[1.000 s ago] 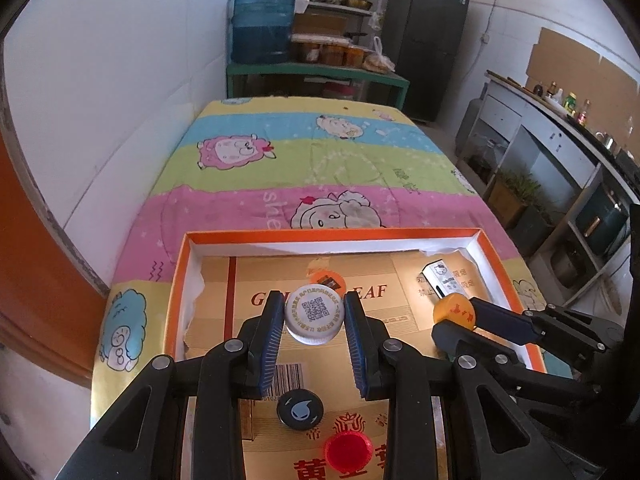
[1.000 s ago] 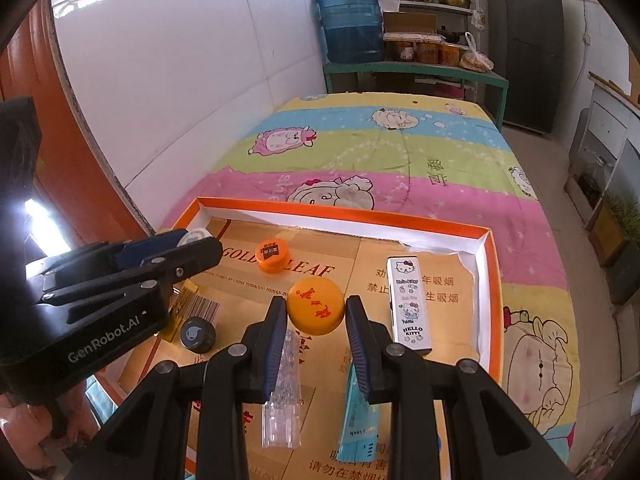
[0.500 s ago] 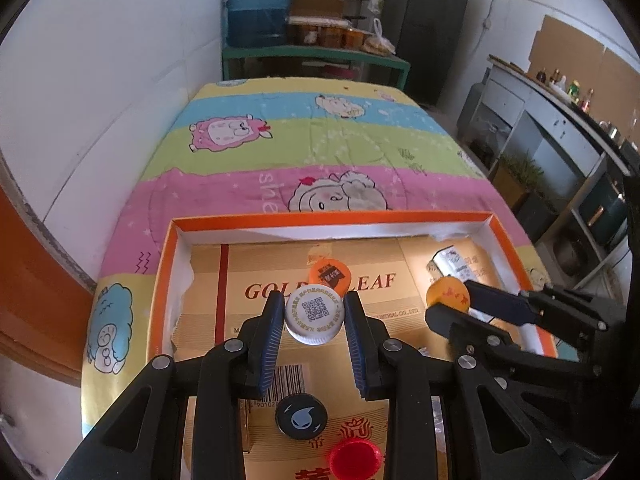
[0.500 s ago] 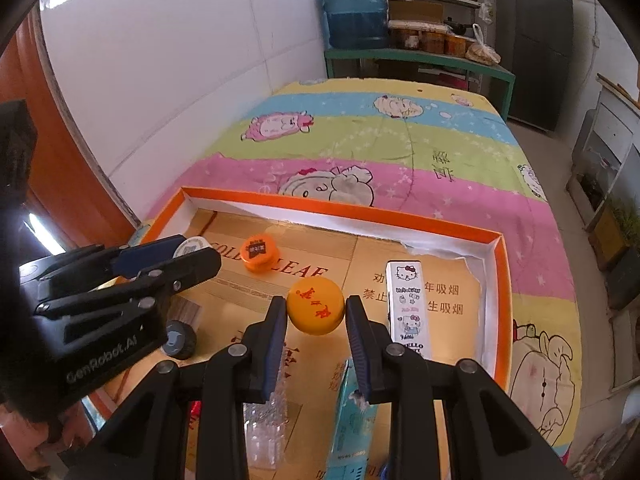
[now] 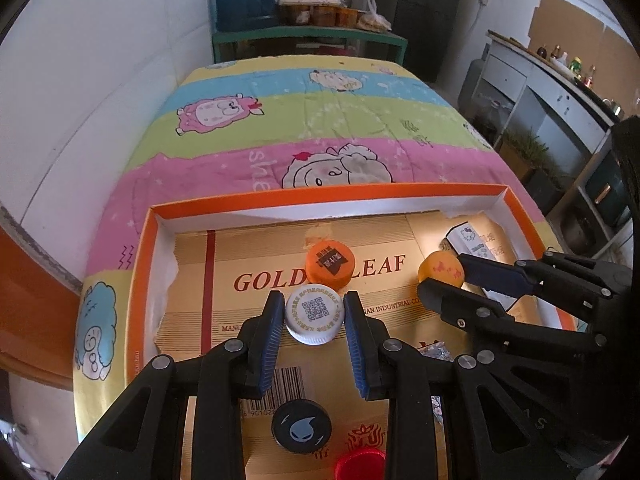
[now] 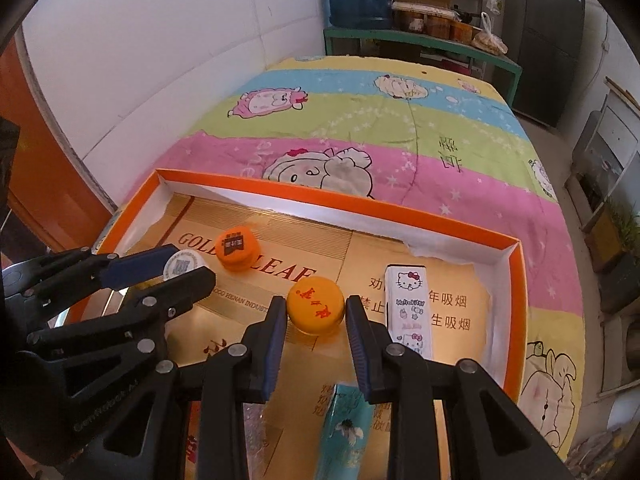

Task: Organize rigid objects
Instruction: 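Lower the white cap with the left tool while the right tool lowers the yellow cap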

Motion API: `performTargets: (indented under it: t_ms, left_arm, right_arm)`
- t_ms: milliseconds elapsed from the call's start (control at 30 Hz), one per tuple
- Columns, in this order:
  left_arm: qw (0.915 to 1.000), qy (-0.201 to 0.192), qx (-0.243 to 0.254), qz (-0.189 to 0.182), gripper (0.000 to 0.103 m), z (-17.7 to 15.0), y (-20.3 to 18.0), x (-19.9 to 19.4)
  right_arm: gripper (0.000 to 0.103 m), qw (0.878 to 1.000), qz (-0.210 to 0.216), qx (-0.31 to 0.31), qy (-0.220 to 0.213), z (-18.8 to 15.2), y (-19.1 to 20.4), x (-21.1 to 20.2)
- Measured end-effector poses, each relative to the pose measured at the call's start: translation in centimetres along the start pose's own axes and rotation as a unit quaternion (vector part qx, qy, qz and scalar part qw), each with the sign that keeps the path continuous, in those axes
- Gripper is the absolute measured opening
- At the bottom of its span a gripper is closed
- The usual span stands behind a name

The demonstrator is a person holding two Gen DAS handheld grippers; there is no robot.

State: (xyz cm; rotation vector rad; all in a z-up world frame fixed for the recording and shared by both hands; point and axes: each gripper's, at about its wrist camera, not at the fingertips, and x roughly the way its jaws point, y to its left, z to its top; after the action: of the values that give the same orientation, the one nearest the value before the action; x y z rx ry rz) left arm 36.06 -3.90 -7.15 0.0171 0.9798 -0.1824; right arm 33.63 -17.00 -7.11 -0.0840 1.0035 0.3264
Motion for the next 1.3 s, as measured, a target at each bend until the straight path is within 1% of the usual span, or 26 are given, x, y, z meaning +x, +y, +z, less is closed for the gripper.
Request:
performTargets:
  t_ms: [267,500,633,767,1300]
  left_arm:
    - [0.9999,0.013,-0.008,-0.006,0.031,0.1,0.3,0.7]
    - [0.9993,0.02,-0.021,-0.024,0.031,0.3,0.8,1.1]
    - [0.9983,0.02,-0.033,-0.043,0.036,0.3,1.2,1.1]
    - [0.9975,0.019,-0.041,-0.054,0.038,0.3,1.6,0.9]
    - [0.9969,0.001,-0.052,-0.059,0.038,0.1,1.9,0.3]
  right_arm:
    - [0.031,1.0,0.001,-0.002,0.005,0.2,-0.1,0.6]
    - [0.031,1.0,0.0,-0.004,0.008,0.4,-0.1,1.0]
    - [0.031,1.0,0.0,-0.005,0.008,0.4,-0.2,1.0]
    - [0.031,1.0,0.003,-0.004,0.008,0.4,-0.3,1.0]
    - [0.033,1.0,-0.007,-0.016,0.008,0.4,0.2,1.1]
